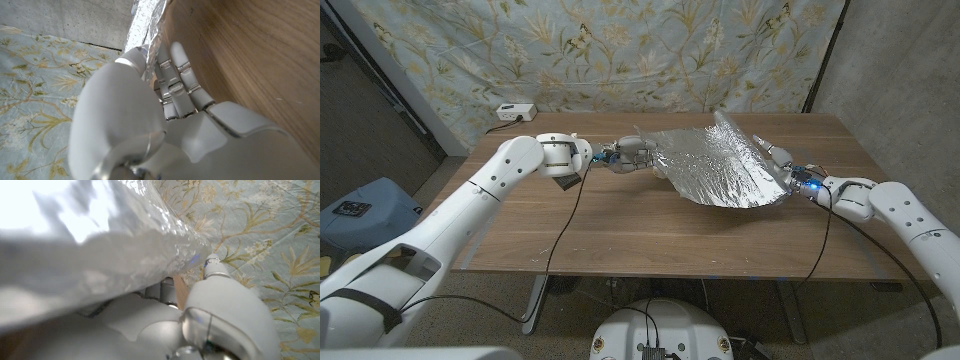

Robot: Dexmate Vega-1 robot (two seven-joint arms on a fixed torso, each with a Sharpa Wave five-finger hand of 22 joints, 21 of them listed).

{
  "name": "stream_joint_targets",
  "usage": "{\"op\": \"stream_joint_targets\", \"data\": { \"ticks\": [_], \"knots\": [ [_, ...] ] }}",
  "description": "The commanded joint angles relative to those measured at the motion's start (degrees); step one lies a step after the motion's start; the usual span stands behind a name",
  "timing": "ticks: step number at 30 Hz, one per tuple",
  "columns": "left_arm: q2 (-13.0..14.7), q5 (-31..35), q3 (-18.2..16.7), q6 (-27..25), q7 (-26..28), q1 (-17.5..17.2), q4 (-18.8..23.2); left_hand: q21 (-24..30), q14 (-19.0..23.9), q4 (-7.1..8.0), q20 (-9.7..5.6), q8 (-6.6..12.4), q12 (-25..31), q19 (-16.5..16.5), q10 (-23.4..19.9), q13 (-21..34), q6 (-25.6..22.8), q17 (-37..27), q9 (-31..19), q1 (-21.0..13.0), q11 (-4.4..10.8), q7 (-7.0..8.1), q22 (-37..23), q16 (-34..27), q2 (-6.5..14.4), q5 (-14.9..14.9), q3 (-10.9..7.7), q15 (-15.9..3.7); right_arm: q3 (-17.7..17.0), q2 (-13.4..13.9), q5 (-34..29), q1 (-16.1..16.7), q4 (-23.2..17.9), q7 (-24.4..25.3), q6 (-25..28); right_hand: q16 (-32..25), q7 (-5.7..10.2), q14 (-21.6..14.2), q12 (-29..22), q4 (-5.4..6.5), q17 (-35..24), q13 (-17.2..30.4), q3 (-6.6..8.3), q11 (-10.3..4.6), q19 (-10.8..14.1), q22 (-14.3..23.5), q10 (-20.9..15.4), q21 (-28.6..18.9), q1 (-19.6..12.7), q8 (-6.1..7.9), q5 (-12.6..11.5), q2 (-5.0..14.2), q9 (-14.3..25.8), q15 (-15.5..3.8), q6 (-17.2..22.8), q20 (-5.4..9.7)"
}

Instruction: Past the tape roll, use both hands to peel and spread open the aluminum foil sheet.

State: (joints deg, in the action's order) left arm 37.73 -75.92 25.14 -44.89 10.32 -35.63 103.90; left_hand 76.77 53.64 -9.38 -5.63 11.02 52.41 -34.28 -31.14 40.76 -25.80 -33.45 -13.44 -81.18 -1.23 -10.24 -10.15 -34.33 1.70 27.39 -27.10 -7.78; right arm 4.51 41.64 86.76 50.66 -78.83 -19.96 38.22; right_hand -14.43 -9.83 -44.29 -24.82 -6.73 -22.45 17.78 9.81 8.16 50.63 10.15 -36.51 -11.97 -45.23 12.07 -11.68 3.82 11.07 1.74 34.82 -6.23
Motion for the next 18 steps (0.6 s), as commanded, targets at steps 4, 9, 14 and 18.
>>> {"op": "stream_joint_targets", "data": {
  "ticks": [4,9,14,18],
  "knots": [
    [0.8,-0.5,-0.2,-0.1,-0.5,0.1,0.5,0.5,3.0,-0.12,-0.34,-0.08,-0.4,0.0,-4.5,0.1,-1.2,-0.2,-0.2,-0.1,4.35,-1.48,0.0,-0.3,-0.4,0.0,-0.39,-2.62,-0.8,-0.1,0.1,0.8,-0.1,0.0,-0.9,-0.4,-0.92,0.1,0.2,-0.23,-0.3,0.3,0.09,-0.28,-0.1,0.2,-0.4,0.1,-0.1,0.25,-0.1,0.49,0.1,-0.42,0.5,0.48],
    [0.9,-0.5,-0.2,0.0,-0.6,0.2,0.5,0.5,3.1,-0.14,-0.41,-0.08,-0.4,0.0,-4.5,0.2,-1.2,-0.1,-0.2,-0.1,4.34,-1.52,0.0,-0.3,-0.4,0.0,-0.39,-2.76,-0.6,-0.6,-0.1,0.5,0.5,-0.7,-1.3,-0.4,-0.88,0.2,0.4,-0.26,-0.4,0.3,0.06,-0.50,-0.2,0.2,-0.4,0.2,-0.1,0.24,-0.1,0.51,0.1,-0.53,0.5,0.55],
    [1.0,-0.2,-0.2,0.1,-0.7,0.6,0.8,0.5,3.0,-0.10,-0.40,-0.08,-0.4,0.0,-4.4,0.3,-1.2,-0.2,-0.2,-0.1,4.40,-1.53,0.0,-0.3,-0.4,0.0,-0.37,-2.74,-0.6,-1.3,-0.2,0.3,1.2,-1.6,-2.0,-0.4,-0.73,0.4,0.6,-0.29,-0.5,0.4,0.05,-0.59,-0.3,0.2,-0.4,0.2,-0.1,0.23,-0.1,0.52,0.1,-0.77,0.6,0.68],
    [1.2,-0.4,-0.3,-0.1,-0.6,0.7,0.9,0.6,3.0,-0.09,-0.34,-0.09,-0.4,-0.1,-4.4,0.3,-1.1,-0.1,-0.2,0.0,4.32,-1.56,0.0,-0.3,-0.4,0.0,-0.39,-2.68,-0.7,-1.6,-0.3,0.2,1.5,-2.0,-2.4,-0.4,-0.73,0.3,0.6,-0.32,-0.5,0.4,0.02,-0.63,-0.4,0.2,-0.5,0.2,0.0,0.22,-0.1,0.48,0.1,-0.81,0.6,0.78]
  ]
}}
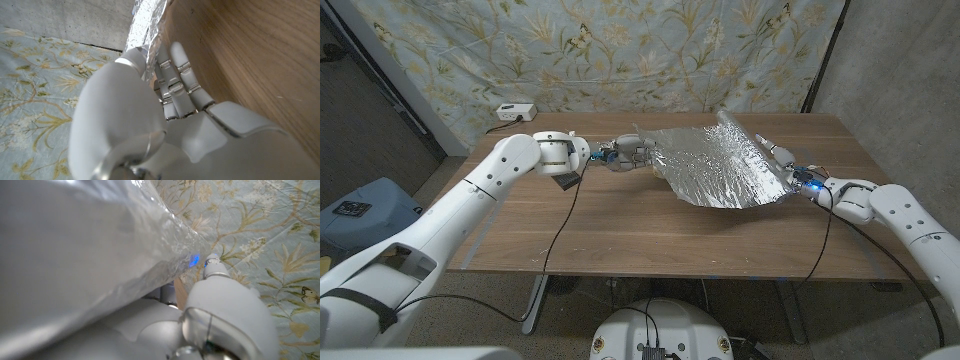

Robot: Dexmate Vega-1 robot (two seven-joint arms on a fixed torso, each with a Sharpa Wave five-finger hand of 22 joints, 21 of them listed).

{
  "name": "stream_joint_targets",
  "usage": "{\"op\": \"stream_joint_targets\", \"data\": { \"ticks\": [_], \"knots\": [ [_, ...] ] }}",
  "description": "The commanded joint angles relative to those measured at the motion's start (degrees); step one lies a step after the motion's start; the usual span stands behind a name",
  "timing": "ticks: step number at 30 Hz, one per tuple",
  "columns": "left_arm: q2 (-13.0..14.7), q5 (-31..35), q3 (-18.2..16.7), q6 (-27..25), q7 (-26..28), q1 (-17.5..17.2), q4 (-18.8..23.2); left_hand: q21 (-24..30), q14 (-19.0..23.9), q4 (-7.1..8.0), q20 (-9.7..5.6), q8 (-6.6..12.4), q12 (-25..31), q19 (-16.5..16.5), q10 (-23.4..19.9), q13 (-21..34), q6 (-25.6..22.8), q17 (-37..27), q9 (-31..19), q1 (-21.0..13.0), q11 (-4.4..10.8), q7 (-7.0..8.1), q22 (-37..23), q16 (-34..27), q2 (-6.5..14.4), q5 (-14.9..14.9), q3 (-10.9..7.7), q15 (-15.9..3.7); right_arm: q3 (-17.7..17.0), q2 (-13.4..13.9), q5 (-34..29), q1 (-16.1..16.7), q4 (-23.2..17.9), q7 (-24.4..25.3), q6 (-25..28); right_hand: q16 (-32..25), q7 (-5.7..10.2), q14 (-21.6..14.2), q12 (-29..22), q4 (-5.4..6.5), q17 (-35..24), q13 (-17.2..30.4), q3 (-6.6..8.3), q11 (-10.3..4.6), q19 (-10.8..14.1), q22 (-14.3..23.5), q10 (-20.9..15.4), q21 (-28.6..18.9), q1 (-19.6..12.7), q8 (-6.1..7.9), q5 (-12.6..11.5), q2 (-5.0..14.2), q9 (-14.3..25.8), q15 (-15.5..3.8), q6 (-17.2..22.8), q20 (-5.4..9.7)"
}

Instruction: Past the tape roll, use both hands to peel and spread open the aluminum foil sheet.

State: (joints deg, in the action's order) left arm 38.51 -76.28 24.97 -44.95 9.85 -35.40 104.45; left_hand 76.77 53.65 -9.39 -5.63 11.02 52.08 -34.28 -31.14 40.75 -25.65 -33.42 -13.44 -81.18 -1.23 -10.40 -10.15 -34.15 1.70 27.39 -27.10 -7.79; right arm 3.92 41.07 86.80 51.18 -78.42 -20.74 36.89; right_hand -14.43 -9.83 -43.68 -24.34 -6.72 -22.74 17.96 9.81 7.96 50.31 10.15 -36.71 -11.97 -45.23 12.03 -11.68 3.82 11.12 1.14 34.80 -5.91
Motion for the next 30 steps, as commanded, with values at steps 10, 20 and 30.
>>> {"op": "stream_joint_targets", "data": {
  "ticks": [10,20,30],
  "knots": [
    [1.0,-0.6,-0.5,-0.3,0.0,0.2,1.3,0.5,3.1,-0.12,-0.44,-0.08,-0.2,0.1,-4.5,0.3,-1.3,-0.2,-0.2,-0.1,4.29,-1.35,0.0,-0.5,-0.4,0.0,-0.44,-2.64,-0.5,-1.6,-0.5,-0.1,1.8,-1.9,-1.9,-0.5,-0.30,-0.4,0.3,-0.36,-0.3,0.3,-0.03,-0.67,-0.1,0.2,-0.4,0.2,0.1,0.32,-0.1,0.46,0.0,-0.43,0.9,0.63],
    [1.6,-1.0,-0.5,-0.6,0.4,0.2,2.2,0.5,3.1,-0.12,-0.43,-0.12,-0.2,0.0,-4.5,0.4,-1.3,-0.2,-0.2,-0.1,4.27,-1.37,0.0,-0.5,-0.5,0.0,-0.43,-2.61,-1.1,-1.9,-0.4,0.6,1.9,-2.4,-2.3,-0.7,0.17,-0.5,0.4,-0.49,-0.4,0.4,-0.04,-0.91,-0.1,0.2,-0.8,0.2,0.0,0.40,-0.1,0.47,0.0,-0.84,1.3,0.69],
    [2.5,-2.2,-1.2,-0.7,1.1,-0.6,3.0,0.6,3.1,-0.08,-0.40,-0.12,-0.3,0.0,-4.7,0.4,-1.3,-0.2,-0.2,0.0,4.23,-1.30,0.0,-0.5,-0.4,0.0,-0.45,-2.63,-1.7,-1.6,-0.1,1.5,1.3,-1.8,-2.2,-0.7,0.25,-0.4,0.7,-0.52,-0.5,0.5,-0.02,-0.99,-0.2,0.2,-0.9,0.2,0.1,0.32,-0.1,0.56,0.0,-0.95,1.2,0.76]
  ]
}}
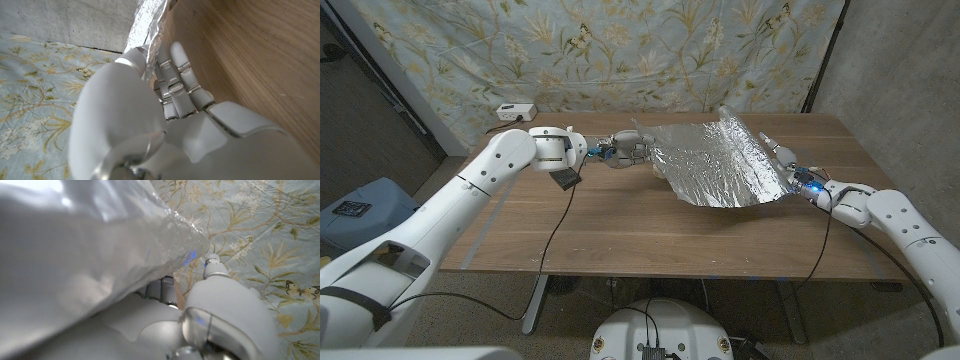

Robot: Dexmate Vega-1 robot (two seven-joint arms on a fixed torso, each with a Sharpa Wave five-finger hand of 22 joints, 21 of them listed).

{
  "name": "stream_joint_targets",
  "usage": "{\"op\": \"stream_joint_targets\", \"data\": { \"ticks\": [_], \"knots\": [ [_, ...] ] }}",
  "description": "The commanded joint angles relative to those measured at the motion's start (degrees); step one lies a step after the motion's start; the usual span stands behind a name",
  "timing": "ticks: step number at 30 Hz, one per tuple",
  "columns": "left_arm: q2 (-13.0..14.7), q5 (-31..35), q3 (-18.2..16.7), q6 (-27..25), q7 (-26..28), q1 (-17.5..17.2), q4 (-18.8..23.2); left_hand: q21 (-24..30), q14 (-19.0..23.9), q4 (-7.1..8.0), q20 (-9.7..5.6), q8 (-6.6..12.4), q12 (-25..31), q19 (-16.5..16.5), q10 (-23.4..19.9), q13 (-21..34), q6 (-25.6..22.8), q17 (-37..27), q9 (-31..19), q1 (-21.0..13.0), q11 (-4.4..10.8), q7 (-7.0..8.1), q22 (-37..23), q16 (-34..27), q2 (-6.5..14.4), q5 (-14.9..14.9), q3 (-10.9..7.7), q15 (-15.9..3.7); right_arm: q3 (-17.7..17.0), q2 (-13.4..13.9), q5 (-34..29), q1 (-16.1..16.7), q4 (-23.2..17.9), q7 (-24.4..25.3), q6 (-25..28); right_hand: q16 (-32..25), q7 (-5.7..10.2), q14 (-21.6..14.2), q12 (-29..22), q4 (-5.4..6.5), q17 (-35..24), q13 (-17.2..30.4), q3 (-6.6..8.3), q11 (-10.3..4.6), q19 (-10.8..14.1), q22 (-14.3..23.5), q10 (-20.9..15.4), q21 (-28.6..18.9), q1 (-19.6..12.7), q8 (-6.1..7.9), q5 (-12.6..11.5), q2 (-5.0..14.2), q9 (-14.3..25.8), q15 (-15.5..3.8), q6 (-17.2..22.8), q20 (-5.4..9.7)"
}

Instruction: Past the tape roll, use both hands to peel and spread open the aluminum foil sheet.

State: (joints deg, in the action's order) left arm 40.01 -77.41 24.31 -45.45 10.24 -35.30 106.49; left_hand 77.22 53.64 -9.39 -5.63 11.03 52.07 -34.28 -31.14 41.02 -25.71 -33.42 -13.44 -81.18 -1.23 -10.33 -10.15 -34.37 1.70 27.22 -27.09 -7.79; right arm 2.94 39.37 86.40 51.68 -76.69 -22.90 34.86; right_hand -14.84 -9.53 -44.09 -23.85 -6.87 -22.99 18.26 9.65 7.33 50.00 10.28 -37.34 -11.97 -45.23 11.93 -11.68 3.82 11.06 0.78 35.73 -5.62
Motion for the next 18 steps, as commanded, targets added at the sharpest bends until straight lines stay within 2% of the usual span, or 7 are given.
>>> {"op": "stream_joint_targets", "data": {
  "ticks": [1,18],
  "knots": [
    [1.0,-1.2,-0.6,-0.2,0.7,-0.7,1.0,0.1,3.1,-0.09,-0.40,-0.12,-0.3,0.0,-4.6,0.2,-1.2,-0.2,-0.2,0.0,4.22,-1.40,0.0,-0.3,-0.4,0.1,-0.46,-2.64,-0.8,0.0,0.4,1.0,-0.4,0.4,-0.2,-0.3,-0.08,0.0,0.2,-0.41,-0.2,0.2,0.14,-0.31,0.1,0.1,-0.3,0.2,0.0,0.43,-0.1,0.52,0.1,-0.57,0.4,0.44],
    [2.5,-2.4,-1.4,0.3,0.7,-1.7,1.6,0.1,2.9,-0.13,-0.49,-0.11,-0.4,0.0,-4.6,0.4,-1.2,-0.3,-0.2,-0.1,4.25,-1.44,0.0,-0.3,-0.5,0.1,-0.48,-2.59,-0.1,0.2,-0.3,-0.1,0.6,0.3,0.3,-0.3,-0.04,0.0,0.6,-0.43,-0.2,0.4,0.17,-0.43,0.1,0.1,-0.4,0.2,0.1,0.37,-0.1,0.65,0.1,-0.65,0.4,0.54]
  ]
}}
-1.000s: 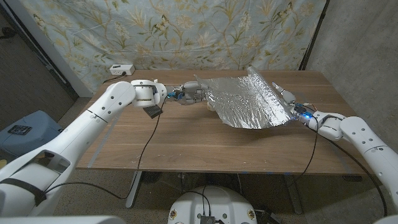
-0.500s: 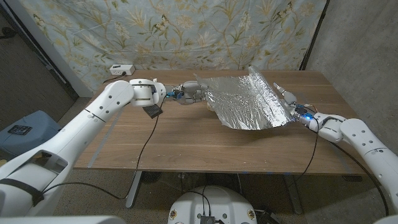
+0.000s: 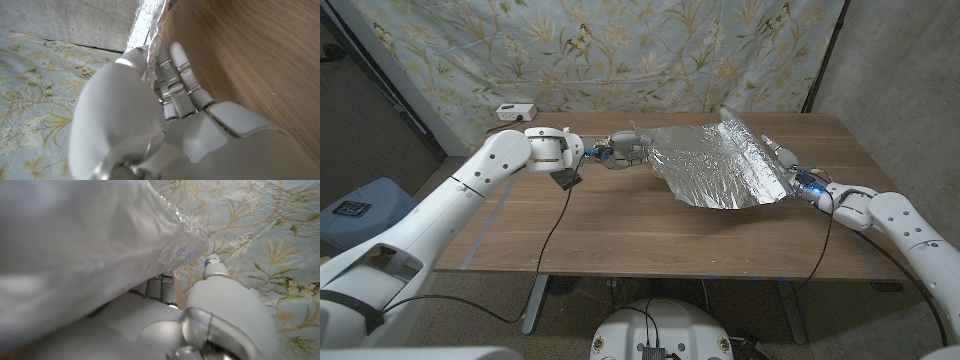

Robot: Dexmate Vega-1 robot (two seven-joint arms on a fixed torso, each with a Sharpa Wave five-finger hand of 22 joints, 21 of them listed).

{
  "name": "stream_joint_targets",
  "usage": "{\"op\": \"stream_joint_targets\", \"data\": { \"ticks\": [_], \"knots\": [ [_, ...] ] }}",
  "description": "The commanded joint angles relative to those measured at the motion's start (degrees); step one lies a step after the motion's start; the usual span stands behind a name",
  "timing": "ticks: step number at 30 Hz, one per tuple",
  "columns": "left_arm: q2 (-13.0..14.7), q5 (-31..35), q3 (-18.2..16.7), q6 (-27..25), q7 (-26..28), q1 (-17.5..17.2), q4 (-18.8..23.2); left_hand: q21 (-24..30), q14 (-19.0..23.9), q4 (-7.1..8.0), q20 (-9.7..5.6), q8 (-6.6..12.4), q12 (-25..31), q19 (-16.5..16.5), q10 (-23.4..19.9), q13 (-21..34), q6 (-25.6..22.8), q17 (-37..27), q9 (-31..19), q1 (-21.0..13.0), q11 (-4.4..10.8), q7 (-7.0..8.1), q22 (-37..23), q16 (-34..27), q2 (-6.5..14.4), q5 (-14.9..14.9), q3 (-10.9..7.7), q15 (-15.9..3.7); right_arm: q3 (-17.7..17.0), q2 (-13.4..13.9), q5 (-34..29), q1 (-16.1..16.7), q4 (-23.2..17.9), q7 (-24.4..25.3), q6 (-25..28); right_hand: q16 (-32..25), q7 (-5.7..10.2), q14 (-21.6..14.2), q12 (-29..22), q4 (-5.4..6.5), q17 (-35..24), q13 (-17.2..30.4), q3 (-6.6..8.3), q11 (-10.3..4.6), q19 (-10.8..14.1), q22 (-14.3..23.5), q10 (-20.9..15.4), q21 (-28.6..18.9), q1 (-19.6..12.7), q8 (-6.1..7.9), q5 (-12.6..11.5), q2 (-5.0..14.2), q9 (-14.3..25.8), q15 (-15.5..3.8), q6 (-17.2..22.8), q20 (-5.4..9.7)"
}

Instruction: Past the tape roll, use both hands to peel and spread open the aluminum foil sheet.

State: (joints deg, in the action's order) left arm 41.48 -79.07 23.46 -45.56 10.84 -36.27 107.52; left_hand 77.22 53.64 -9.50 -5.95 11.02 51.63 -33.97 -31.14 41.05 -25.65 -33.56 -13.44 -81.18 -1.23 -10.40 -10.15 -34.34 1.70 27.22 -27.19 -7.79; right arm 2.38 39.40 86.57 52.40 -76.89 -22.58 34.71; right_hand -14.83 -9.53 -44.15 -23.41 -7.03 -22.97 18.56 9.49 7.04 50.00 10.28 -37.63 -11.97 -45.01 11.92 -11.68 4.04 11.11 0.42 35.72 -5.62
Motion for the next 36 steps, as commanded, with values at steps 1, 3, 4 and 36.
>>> {"op": "stream_joint_targets", "data": {
  "ticks": [1,3,4,36],
  "knots": [
    [1.2,-0.8,-0.6,0.4,0.1,-0.8,0.6,0.1,2.8,-0.01,-0.16,-0.10,0.1,-0.3,-4.6,0.4,-1.3,-0.3,-0.2,-0.2,4.23,-1.34,0.0,-0.4,-0.5,0.1,-0.40,-2.63,0.6,0.2,-0.6,-1.0,1.0,-0.2,0.5,-0.3,-0.01,0.0,0.2,-0.27,-0.3,0.1,0.30,-0.13,0.1,0.1,-0.1,0.2,-0.1,0.37,0.0,0.38,0.1,-0.30,0.4,0.54],
    [1.4,-0.8,-0.7,0.6,0.1,-0.9,0.8,0.1,2.8,-0.02,-0.14,-0.12,0.0,-0.3,-4.6,0.4,-1.3,-0.2,-0.2,-0.2,4.20,-1.35,0.0,-0.3,-0.5,0.1,-0.40,-2.65,0.7,0.1,-0.8,-1.2,1.1,-0.3,0.4,-0.3,-0.04,0.0,0.2,-0.28,-0.3,0.1,0.29,-0.15,0.2,0.1,-0.2,0.1,-0.1,0.37,0.0,0.39,0.1,-0.27,0.5,0.52],
    [1.5,-0.8,-0.7,0.6,0.0,-0.9,0.8,0.1,2.8,-0.04,-0.16,-0.12,0.0,-0.3,-4.6,0.4,-1.3,-0.3,-0.2,-0.2,4.19,-1.33,0.0,-0.4,-0.5,0.1,-0.38,-2.66,0.7,0.1,-0.8,-1.3,1.1,-0.3,0.4,-0.3,-0.02,0.0,0.2,-0.28,-0.3,0.1,0.29,-0.18,0.2,0.1,-0.2,0.1,0.0,0.37,0.0,0.41,0.1,-0.29,0.5,0.55],
    [3.7,-2.3,-1.5,0.9,-0.3,-1.8,2.3,0.1,2.9,-0.01,-0.08,-0.12,-0.2,-0.2,-4.8,0.4,-1.4,-0.2,-0.1,-0.2,4.12,-1.36,0.1,-0.3,-0.6,0.2,-0.44,-2.59,0.6,0.0,-2.1,-3.2,4.1,-1.2,0.4,-0.5,0.19,0.0,0.7,-0.47,-0.5,0.4,0.30,-0.26,0.0,0.1,-0.8,0.1,0.0,0.35,0.0,0.44,0.1,-0.44,0.7,0.50]
  ]
}}
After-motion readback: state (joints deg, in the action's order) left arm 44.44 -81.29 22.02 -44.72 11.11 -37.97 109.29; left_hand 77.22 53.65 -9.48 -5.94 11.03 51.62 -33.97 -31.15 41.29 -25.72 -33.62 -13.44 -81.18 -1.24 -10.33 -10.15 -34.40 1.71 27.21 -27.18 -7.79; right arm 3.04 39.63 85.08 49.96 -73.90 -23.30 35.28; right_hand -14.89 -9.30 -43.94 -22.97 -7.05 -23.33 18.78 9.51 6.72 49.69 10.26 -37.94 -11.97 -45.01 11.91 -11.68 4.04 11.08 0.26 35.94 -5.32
